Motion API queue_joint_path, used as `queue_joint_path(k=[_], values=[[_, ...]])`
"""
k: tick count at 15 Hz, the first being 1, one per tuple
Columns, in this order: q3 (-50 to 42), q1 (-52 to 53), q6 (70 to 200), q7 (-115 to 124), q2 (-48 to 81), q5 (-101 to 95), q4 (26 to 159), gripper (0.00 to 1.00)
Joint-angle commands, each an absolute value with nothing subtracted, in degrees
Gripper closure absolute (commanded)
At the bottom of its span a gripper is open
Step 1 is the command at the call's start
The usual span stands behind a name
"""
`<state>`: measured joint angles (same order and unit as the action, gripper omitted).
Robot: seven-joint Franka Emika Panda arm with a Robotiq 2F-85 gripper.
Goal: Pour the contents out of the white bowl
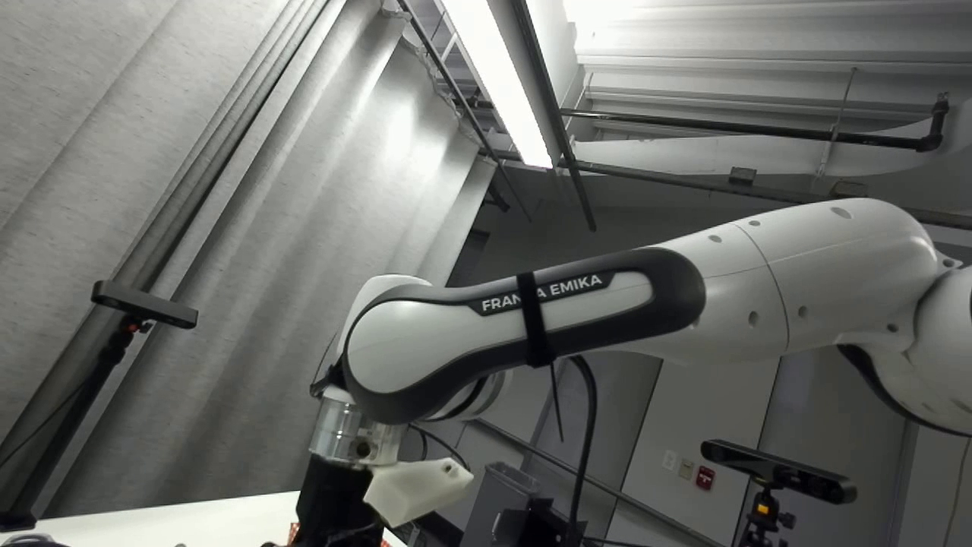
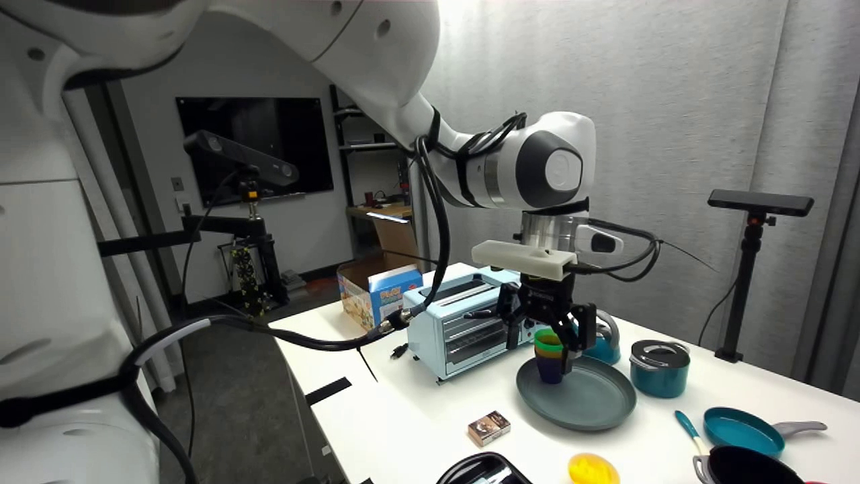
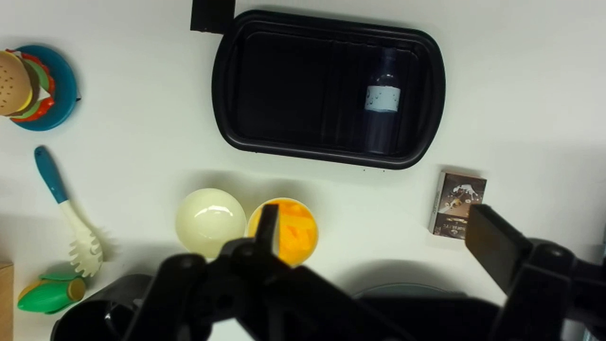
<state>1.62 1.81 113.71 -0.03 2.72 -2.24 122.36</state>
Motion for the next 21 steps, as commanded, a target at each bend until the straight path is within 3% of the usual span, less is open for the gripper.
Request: queue_joint_path(k=[1, 21], values=[[1.21, 1.47, 114.35, 0.06, 8.77, -2.69, 118.31, 0.0], [2.82, 1.03, 120.4, -3.38, 33.01, 0.15, 105.31, 0.0]])
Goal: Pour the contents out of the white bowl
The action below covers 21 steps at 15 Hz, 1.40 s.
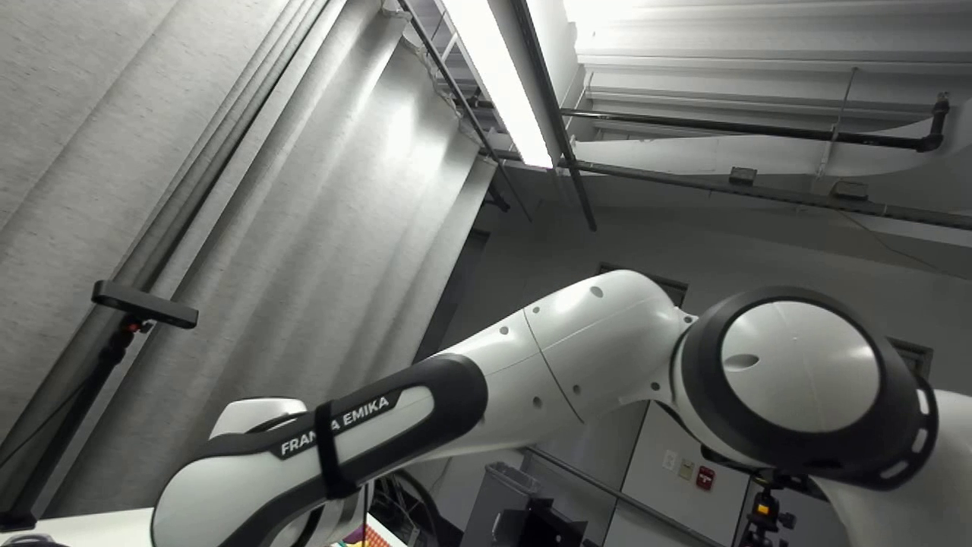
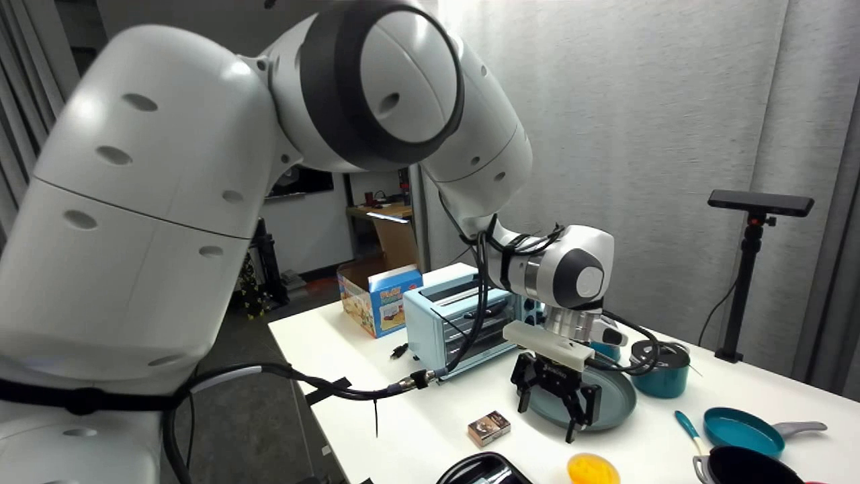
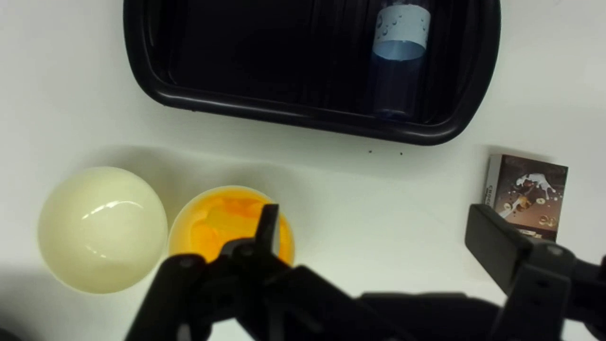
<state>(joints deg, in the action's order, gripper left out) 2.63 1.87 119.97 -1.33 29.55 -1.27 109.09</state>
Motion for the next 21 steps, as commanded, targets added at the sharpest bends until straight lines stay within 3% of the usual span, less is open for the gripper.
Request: queue_joint_path(k=[1, 21], values=[[2.82, 0.85, 120.3, -3.63, 33.83, 0.24, 104.53, 0.0], [3.91, -0.62, 118.82, -5.01, 43.89, 3.94, 95.58, 0.0]])
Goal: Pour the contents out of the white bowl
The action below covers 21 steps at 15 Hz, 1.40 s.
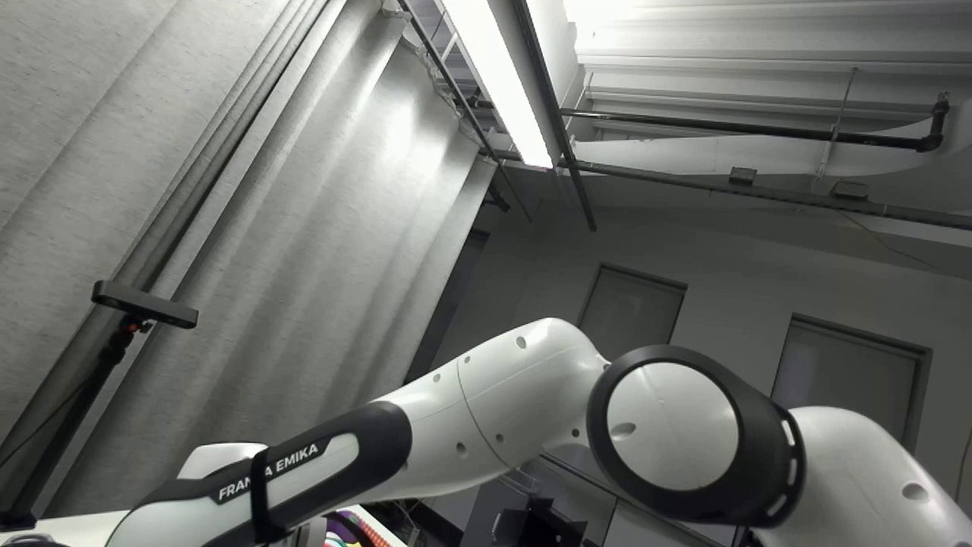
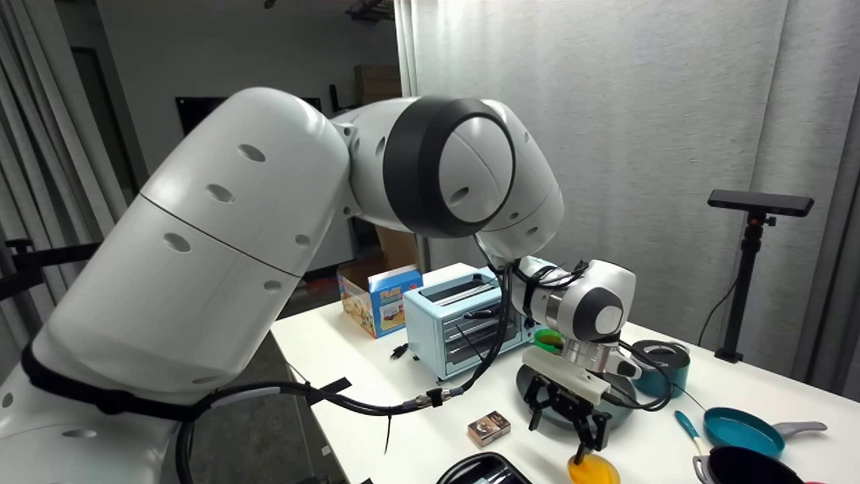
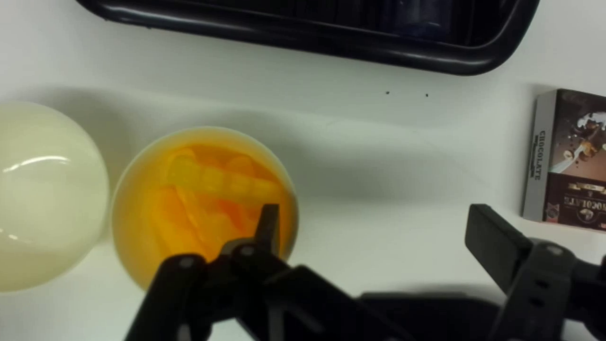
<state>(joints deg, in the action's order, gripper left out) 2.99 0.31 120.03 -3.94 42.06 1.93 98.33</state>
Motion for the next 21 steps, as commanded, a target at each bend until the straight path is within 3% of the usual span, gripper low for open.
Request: queue_joint_path(k=[1, 3, 6, 11, 21], values=[[3.95, -0.61, 118.78, -4.96, 44.19, 4.03, 95.23, 0.0], [3.97, -0.62, 118.7, -4.84, 44.72, 4.17, 94.53, 0.0], [3.83, -0.74, 118.76, -4.59, 45.11, 4.35, 93.72, 0.15], [3.67, -1.19, 119.26, -4.16, 44.85, 4.96, 93.5, 0.0], [3.52, -3.12, 120.14, -3.04, 44.27, 8.67, 94.54, 0.0]])
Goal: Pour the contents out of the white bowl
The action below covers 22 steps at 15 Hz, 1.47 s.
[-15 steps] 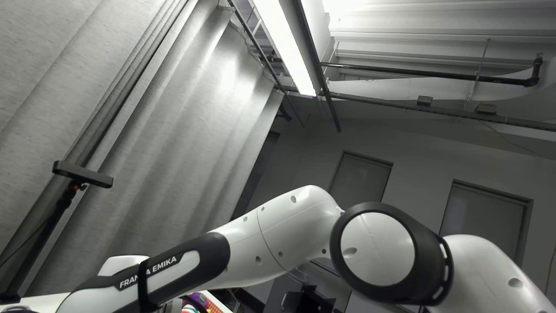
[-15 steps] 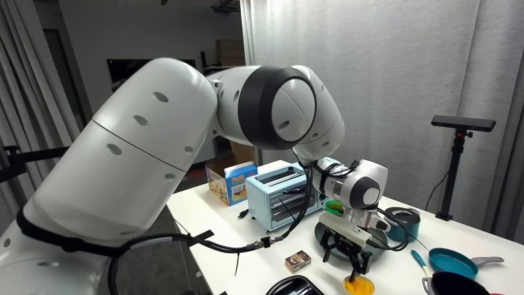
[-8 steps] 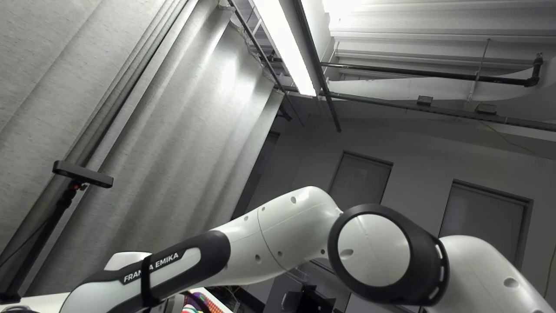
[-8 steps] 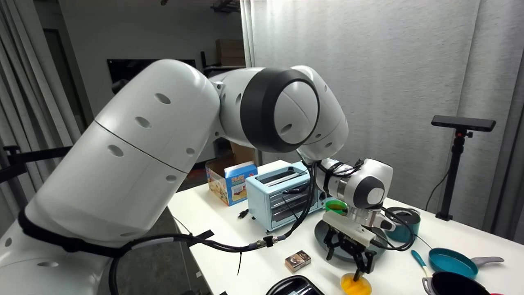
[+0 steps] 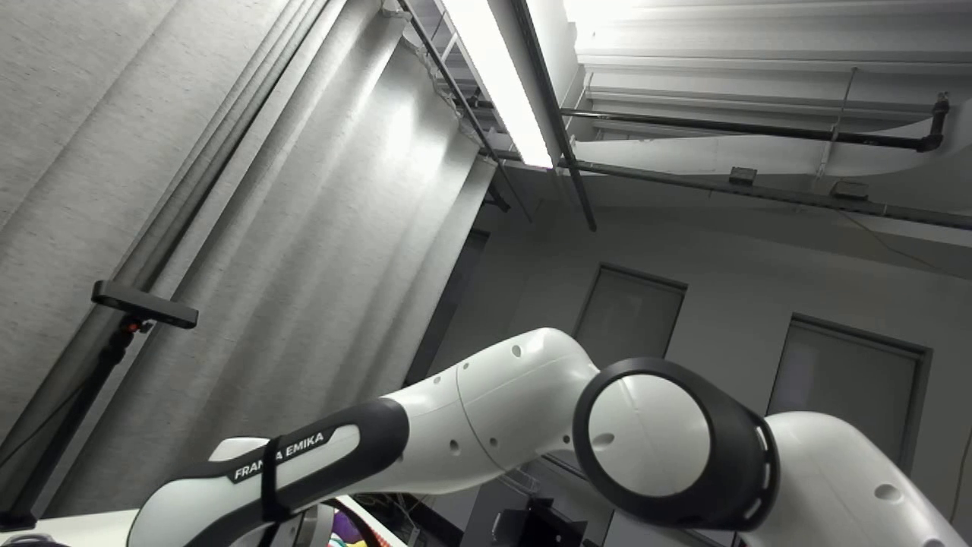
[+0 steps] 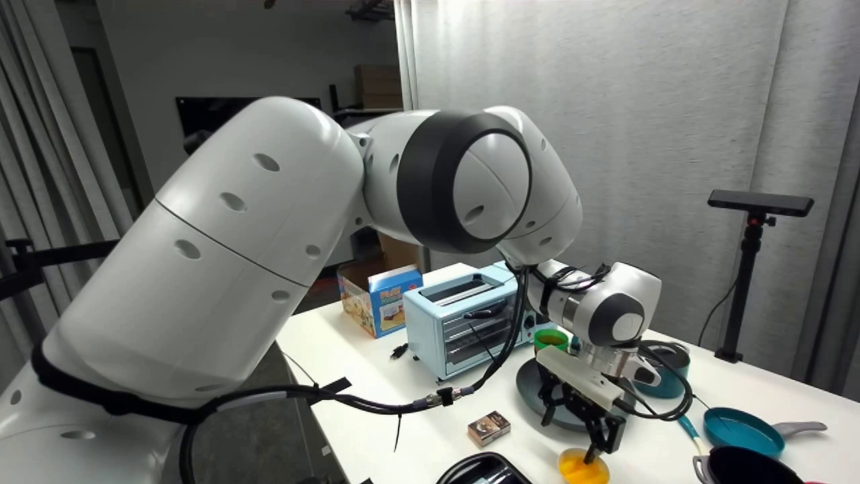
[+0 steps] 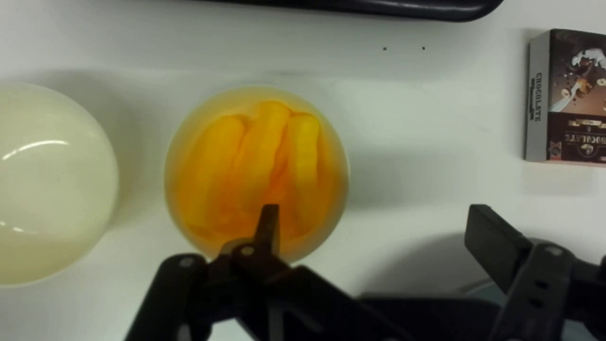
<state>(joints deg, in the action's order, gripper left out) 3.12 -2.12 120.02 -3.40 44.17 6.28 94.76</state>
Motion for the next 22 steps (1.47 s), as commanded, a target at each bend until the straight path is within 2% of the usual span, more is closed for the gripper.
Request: queue_joint_path(k=[1, 2, 3, 5, 6, 9, 15, 22], values=[[3.53, -3.22, 120.14, -3.03, 44.36, 9.06, 94.45, 0.0], [3.52, -3.26, 120.13, -3.0, 44.44, 9.37, 94.35, 0.0], [3.47, -3.19, 120.04, -2.9, 44.55, 9.46, 94.18, 0.07], [3.43, -3.07, 119.91, -2.87, 44.66, 9.52, 94.0, 0.31], [3.43, -3.05, 119.91, -2.91, 44.67, 9.49, 93.98, 0.32], [3.51, -3.23, 119.99, -3.15, 44.57, 9.64, 94.08, 0.56], [3.72, -3.95, 120.2, -3.51, 44.34, 10.83, 94.27, 0.99], [2.02, -2.61, 119.67, 0.76, 41.66, 9.67, 95.92, 1.0]])
